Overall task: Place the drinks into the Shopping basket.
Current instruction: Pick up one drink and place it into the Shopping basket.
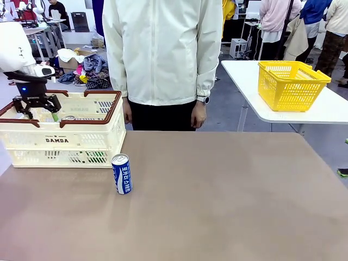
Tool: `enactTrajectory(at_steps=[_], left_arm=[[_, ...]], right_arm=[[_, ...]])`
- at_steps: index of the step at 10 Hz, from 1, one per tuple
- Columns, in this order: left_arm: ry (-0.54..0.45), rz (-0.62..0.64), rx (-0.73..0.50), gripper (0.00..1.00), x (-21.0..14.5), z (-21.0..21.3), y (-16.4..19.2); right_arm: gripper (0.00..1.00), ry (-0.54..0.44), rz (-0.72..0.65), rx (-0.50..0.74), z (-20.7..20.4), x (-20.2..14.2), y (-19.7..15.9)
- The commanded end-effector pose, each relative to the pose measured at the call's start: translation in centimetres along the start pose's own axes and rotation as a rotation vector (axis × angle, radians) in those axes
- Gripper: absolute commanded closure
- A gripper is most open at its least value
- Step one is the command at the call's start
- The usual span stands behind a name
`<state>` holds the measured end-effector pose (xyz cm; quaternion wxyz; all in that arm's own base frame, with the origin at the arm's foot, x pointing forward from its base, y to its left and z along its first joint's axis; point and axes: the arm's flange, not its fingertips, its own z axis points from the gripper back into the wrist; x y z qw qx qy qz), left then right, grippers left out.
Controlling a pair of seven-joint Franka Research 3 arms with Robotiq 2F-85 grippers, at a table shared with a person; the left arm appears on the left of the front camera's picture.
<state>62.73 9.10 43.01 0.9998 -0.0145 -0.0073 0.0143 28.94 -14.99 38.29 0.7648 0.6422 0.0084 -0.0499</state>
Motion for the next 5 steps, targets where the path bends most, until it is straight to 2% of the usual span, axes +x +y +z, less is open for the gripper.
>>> enactTrajectory(at_steps=[1, 2, 4, 5], left_arm=[[-0.013, 0.013, 0.014, 0.00, 0.1, 1.1, 0.0], [-0.034, 0.008, -0.003, 0.00, -0.3, 2.2, 0.1], [-0.069, -0.013, -0.133, 0.00, -1.8, 7.1, 0.5], [-0.072, -0.068, -0.256, 0.00, -3.6, 10.3, 0.6]], right_arm=[[0.00, 0.008, -0.015, -0.002, 0.2, -0.1, 0.4], [0.00, 0.008, -0.015, -0.002, 0.2, -0.1, 0.4], [0.00, 0.008, -0.015, -0.002, 0.2, -0.1, 0.4], [0.00, 0.008, -0.015, -0.002, 0.2, -0.1, 0.4]])
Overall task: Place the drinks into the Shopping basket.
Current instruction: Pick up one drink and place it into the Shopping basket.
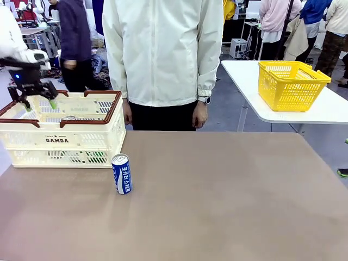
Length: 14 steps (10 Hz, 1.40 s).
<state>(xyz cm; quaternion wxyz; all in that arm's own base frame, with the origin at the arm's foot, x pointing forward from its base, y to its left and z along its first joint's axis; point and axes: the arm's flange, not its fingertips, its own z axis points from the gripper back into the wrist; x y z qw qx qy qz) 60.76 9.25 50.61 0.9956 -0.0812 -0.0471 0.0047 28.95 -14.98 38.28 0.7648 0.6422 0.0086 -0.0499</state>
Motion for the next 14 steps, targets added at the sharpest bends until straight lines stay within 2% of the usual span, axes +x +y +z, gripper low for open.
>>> enactTrajectory(at_steps=[1, 2, 3, 4, 5, 6, 7, 8, 9, 14], left_arm=[[0.074, -0.120, -0.313, 0.00, -3.7, 5.9, 0.1], [0.067, -0.201, -0.445, 0.00, -5.3, 7.3, 0.3], [0.096, -0.321, -0.554, 0.00, -6.7, 7.5, 1.2], [0.157, -0.369, -0.628, 0.00, -7.1, 6.5, 2.5], [0.200, -0.398, -0.778, 0.00, -7.4, 5.1, 4.5], [0.174, -0.409, -0.983, 0.00, -8.3, 3.1, 7.4], [0.062, -0.233, -1.115, 0.00, -8.7, 1.1, 10.1], [0.041, -0.046, -1.213, 0.00, -8.5, -0.4, 11.7], [0.100, -0.377, -0.975, 0.00, -9.9, 2.1, 7.7], [0.100, -0.377, -0.975, 0.00, -9.9, 2.1, 7.7]], right_arm=[[0.00, 0.008, -0.015, -0.002, 0.2, -0.1, 0.4], [0.00, 0.008, -0.015, -0.002, 0.2, -0.1, 0.4], [0.00, 0.008, -0.015, -0.002, 0.2, -0.1, 0.4], [0.00, 0.008, -0.015, -0.002, 0.2, -0.1, 0.4], [0.00, 0.008, -0.015, -0.002, 0.2, -0.1, 0.4], [0.00, 0.008, -0.015, -0.002, 0.2, -0.1, 0.4], [0.00, 0.008, -0.015, -0.002, 0.2, -0.1, 0.4], [0.00, 0.008, -0.015, -0.002, 0.2, -0.1, 0.4], [0.00, 0.008, -0.015, -0.002, 0.2, -0.1, 0.4], [0.00, 0.008, -0.015, -0.002, 0.2, -0.1, 0.4]])
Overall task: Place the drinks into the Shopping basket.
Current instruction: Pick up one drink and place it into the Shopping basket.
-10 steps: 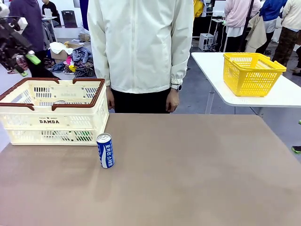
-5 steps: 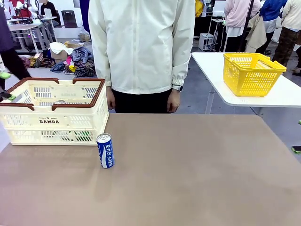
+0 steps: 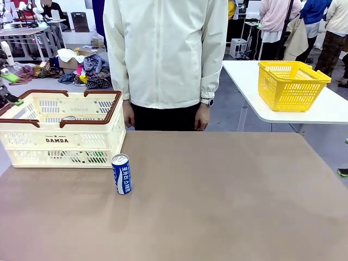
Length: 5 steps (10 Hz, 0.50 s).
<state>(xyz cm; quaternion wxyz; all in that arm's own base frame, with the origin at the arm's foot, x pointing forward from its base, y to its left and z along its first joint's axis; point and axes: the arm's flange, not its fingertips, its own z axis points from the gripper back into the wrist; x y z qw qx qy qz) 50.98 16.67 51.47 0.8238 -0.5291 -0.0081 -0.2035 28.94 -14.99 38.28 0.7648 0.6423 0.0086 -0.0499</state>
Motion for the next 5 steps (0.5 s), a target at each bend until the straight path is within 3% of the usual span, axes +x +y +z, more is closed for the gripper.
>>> enactTrajectory(at_steps=[1, 5], left_arm=[[-0.004, 0.004, 0.010, 0.00, -0.61, -0.15, 0.83], [-0.004, 0.004, 0.010, 0.00, -0.61, -0.15, 0.83]], right_arm=[[0.00, 0.008, -0.015, -0.002, 0.20, -0.12, 0.44], [0.00, 0.008, -0.015, -0.002, 0.20, -0.12, 0.44]])
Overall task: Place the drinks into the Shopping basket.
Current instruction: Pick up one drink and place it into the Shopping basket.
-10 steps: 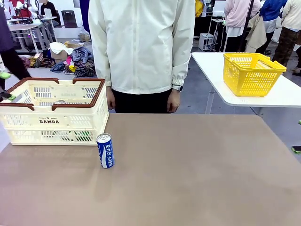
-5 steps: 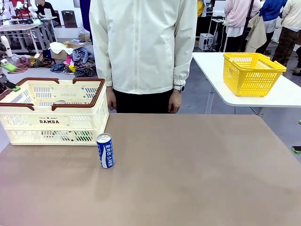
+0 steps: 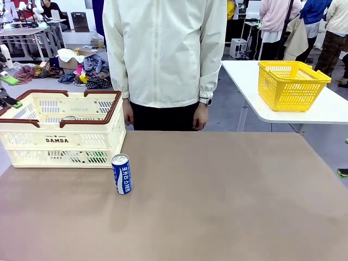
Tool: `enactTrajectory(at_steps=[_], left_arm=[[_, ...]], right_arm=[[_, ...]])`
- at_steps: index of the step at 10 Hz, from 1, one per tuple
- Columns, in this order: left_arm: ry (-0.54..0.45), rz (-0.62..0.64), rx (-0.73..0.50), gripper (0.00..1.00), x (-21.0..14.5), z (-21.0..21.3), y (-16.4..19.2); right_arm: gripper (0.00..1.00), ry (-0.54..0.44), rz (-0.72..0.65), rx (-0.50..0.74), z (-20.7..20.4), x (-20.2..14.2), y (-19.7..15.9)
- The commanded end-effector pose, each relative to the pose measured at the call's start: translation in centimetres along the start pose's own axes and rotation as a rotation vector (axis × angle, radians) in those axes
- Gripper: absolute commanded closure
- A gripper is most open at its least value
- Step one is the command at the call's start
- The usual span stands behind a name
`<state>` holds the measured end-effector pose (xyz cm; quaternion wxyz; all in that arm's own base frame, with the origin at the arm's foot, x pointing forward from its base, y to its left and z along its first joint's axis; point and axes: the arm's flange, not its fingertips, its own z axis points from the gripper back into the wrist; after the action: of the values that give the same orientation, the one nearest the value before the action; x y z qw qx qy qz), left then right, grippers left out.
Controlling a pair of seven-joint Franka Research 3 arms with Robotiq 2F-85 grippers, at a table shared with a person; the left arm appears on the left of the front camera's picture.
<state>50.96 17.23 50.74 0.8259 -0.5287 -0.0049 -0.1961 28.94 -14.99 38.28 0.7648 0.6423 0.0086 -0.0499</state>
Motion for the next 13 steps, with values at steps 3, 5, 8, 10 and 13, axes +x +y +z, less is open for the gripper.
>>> enactTrajectory(at_steps=[3, 5, 8, 10, 13], left_arm=[[-0.002, -0.013, 0.009, 0.00, -0.2, -0.3, 0.0], [0.000, 0.000, 0.000, 0.00, 0.0, 0.0, 0.0], [-0.016, 0.067, 0.341, 0.00, -2.1, -6.1, -14.0], [0.077, 0.089, 0.432, 0.00, -4.5, -13.0, -18.9], [0.087, 0.217, 0.652, 0.00, -6.0, -22.7, -21.8]], right_arm=[[0.00, 0.008, -0.015, -0.002, 0.2, -0.1, 0.4], [0.00, 0.008, -0.015, -0.002, 0.2, -0.1, 0.4], [0.00, 0.008, -0.015, -0.002, 0.2, -0.1, 0.4], [0.00, 0.008, -0.015, -0.002, 0.2, -0.1, 0.4], [0.00, 0.008, -0.015, -0.002, 0.2, -0.1, 0.4]])
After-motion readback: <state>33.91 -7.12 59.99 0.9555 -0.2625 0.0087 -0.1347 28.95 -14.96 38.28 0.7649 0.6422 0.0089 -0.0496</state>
